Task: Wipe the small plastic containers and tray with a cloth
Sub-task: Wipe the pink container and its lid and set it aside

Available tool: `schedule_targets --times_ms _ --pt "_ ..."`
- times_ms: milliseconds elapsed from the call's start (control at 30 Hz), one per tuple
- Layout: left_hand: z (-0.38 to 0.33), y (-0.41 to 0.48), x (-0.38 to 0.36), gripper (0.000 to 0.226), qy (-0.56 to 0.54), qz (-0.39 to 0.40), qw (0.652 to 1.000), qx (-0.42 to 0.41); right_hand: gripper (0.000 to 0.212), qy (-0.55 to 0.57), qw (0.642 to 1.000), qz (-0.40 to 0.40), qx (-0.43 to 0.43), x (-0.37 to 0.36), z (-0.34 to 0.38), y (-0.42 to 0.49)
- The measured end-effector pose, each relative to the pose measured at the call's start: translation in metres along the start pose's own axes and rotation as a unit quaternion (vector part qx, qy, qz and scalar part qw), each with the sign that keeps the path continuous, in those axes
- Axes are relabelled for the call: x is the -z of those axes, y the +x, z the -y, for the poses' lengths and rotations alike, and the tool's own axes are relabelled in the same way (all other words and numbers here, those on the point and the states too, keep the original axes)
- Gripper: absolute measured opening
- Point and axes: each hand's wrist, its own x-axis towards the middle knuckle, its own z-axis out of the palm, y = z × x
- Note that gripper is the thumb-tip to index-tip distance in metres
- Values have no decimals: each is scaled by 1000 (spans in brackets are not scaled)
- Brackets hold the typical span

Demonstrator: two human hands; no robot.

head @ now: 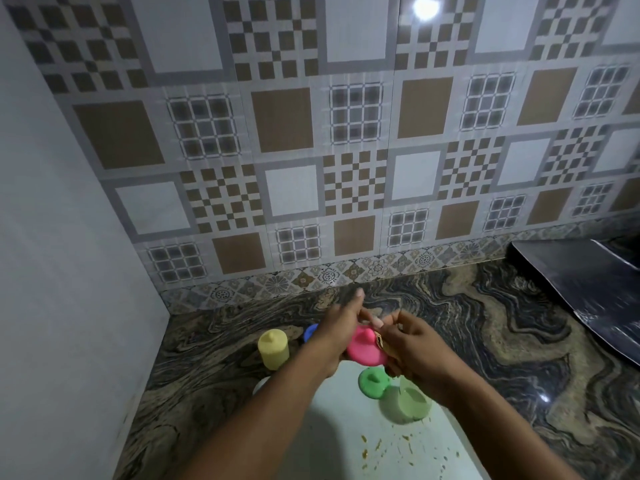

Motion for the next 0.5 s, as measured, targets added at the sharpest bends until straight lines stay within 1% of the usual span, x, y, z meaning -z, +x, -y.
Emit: schedule_targets --times_ms 33,67,100,133,167,200,233,267,300,333,367,400,433,467,500 --pt "-2 0 -6 44 22 -68 996 -49 22 -8 999 -36 14 -7 -2 1" --pt "-1 1 -13 38 37 -158 982 -100 22 -10 995 -94 35 -16 -8 2" --pt "2 1 -19 36 32 -245 959 -137 22 -3 986 -159 53 -27 -17 1" --pt "6 0 -24 36 16 -307 938 -159 22 22 975 -209 66 -39 -24 -2" --pt "10 -1 -26 38 6 -337 928 -157 22 44 967 -241 69 -47 -29 -6" --pt "14 -1 -27 40 6 -329 934 -139 22 57 962 -259 65 -50 -32 -9" --pt "19 2 -24 41 3 -283 953 -110 23 56 964 -253 52 -45 -32 -10" --pt "22 3 -19 43 -16 -204 976 -67 24 48 973 -224 31 -36 -27 -10" --pt "19 2 -12 46 -35 -122 992 -16 24 39 984 -171 9 -24 -21 -8" --pt "17 -1 -5 48 -44 -54 997 26 25 38 993 -110 -8 -13 -14 -7" --pt "13 -1 0 46 -36 -12 998 40 25 33 998 -56 -23 -3 -9 -4" --pt "10 0 1 42 -17 -13 999 23 24 28 999 -28 -30 1 -6 -1" --pt "10 1 -2 38 11 -52 999 -12 23 19 999 -30 -26 -1 -7 2" --pt "11 3 -8 36 40 -128 989 -57 22 7 998 -61 -12 -8 -11 3" --pt "12 2 -15 35 50 -214 970 -101 23 4 993 -117 12 -20 -19 3"
